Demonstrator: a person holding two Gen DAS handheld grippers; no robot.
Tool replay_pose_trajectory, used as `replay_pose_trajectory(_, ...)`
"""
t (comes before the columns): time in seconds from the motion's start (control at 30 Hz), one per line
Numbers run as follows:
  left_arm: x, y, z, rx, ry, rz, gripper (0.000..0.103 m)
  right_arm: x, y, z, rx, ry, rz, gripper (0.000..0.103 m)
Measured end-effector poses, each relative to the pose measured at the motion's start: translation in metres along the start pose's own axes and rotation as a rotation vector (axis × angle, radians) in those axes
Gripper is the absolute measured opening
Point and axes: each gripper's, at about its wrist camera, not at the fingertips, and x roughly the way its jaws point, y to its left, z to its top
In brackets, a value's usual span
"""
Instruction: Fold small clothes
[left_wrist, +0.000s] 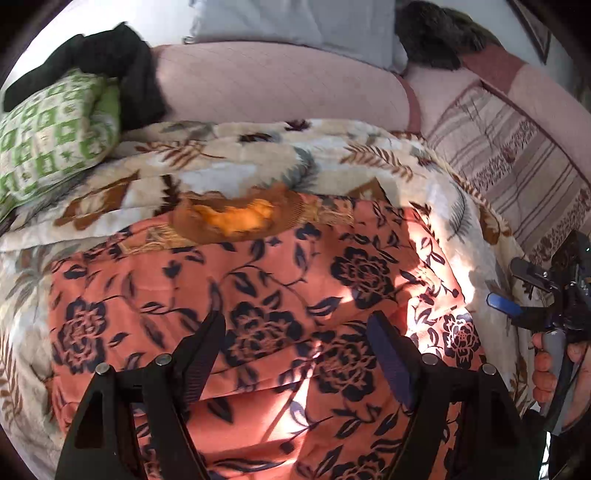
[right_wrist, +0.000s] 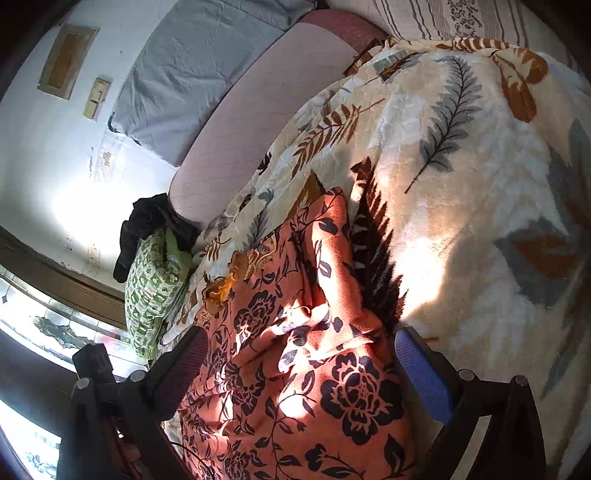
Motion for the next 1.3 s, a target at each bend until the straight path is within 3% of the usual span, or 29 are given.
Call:
replay_pose_trajectory(0.1, -0.028, 0.059, -0.010, -0.103, -0.061, 0.099, 0.082, 0.022, 0.014, 0.004, 0.001, 0.047, 0.040, 0.102)
replay_pose_trajectory(0.2, -0.034, 0.115, -0.023, -0.250, -0.072, 0.173, 0.082, 0.050, 0.019, 0.010, 0.056, 0.096, 0.068, 0.102)
replay_pose_trajectory(0.33, -0.027, 0.162, -0.044, -0.389, -0.076, 0.203, 0.082, 0.083, 0.011, 0.007, 0.177, 0.148, -0.016, 0.101)
replay_pose_trajectory(0.37, -0.024, 0.167, -0.047, -0.404, -0.072, 0.203, 0.082, 0.088, 0.010, 0.006, 0.191, 0.145, -0.039, 0.096)
replay_pose_trajectory(0.43, -0.017, 0.172, -0.053, -0.413, -0.064, 0.201, 0.082, 0.095, 0.017, 0.007, 0.162, 0.144, -0.086, 0.078)
replay_pose_trajectory(0.47, -0.013, 0.174, -0.055, -0.411, -0.056, 0.203, 0.082, 0.101, 0.022, 0.007, 0.129, 0.156, -0.118, 0.056)
replay_pose_trajectory(0.5, -0.010, 0.176, -0.058, -0.412, -0.050, 0.207, 0.082, 0.107, 0.026, 0.008, 0.107, 0.176, -0.142, 0.026)
replay_pose_trajectory(0.6, -0.009, 0.180, -0.062, -0.430, -0.050, 0.195, 0.082, 0.099, 0.048, 0.009, -0.003, 0.129, -0.229, 0.009)
replay_pose_trajectory(0.7, -0.017, 0.179, -0.062, -0.419, -0.084, 0.200, 0.082, 0.077, 0.067, 0.005, -0.140, 0.047, -0.316, 0.009)
replay_pose_trajectory(0.77, -0.020, 0.176, -0.059, -0.403, -0.101, 0.207, 0.082, 0.082, 0.054, 0.000, -0.163, 0.063, -0.381, 0.010)
replay_pose_trajectory(0.83, -0.019, 0.173, -0.056, -0.388, -0.104, 0.202, 0.082, 0.094, 0.025, -0.007, -0.089, 0.154, -0.376, 0.013)
replay_pose_trajectory(0.93, -0.008, 0.167, -0.054, -0.334, -0.078, 0.233, 0.082, 0.076, 0.024, -0.005, -0.075, 0.094, -0.342, 0.024)
replay_pose_trajectory(0.97, 0.000, 0.167, -0.055, -0.315, -0.048, 0.262, 0.083, 0.070, 0.030, -0.001, -0.085, 0.067, -0.315, 0.048)
replay_pose_trajectory(1.0, 0.008, 0.169, -0.057, -0.308, -0.013, 0.291, 0.083, 0.064, 0.037, 0.002, -0.087, 0.049, -0.278, 0.089)
replay_pose_trajectory(1.03, 0.015, 0.171, -0.060, -0.312, 0.020, 0.306, 0.083, 0.062, 0.043, 0.006, -0.090, 0.029, -0.257, 0.100)
replay_pose_trajectory(1.07, 0.019, 0.173, -0.064, -0.315, 0.030, 0.310, 0.083, 0.061, 0.048, 0.010, -0.100, 0.010, -0.257, 0.101)
replay_pose_trajectory(1.17, 0.021, 0.167, -0.064, -0.280, 0.023, 0.342, 0.085, 0.076, 0.052, 0.018, -0.125, 0.029, -0.254, 0.099)
replay_pose_trajectory(1.2, 0.021, 0.167, -0.064, -0.277, 0.026, 0.348, 0.086, 0.089, 0.052, 0.016, -0.137, 0.080, -0.250, 0.087)
replay_pose_trajectory(1.23, 0.022, 0.167, -0.063, -0.279, 0.029, 0.349, 0.086, 0.104, 0.049, 0.012, -0.163, 0.147, -0.304, 0.071)
replay_pose_trajectory(1.27, 0.022, 0.167, -0.063, -0.281, 0.034, 0.347, 0.087, 0.121, 0.043, 0.003, -0.187, 0.197, -0.391, 0.041)
replay_pose_trajectory(1.3, 0.020, 0.167, -0.062, -0.283, 0.042, 0.345, 0.087, 0.123, 0.036, -0.001, -0.190, 0.188, -0.403, 0.038)
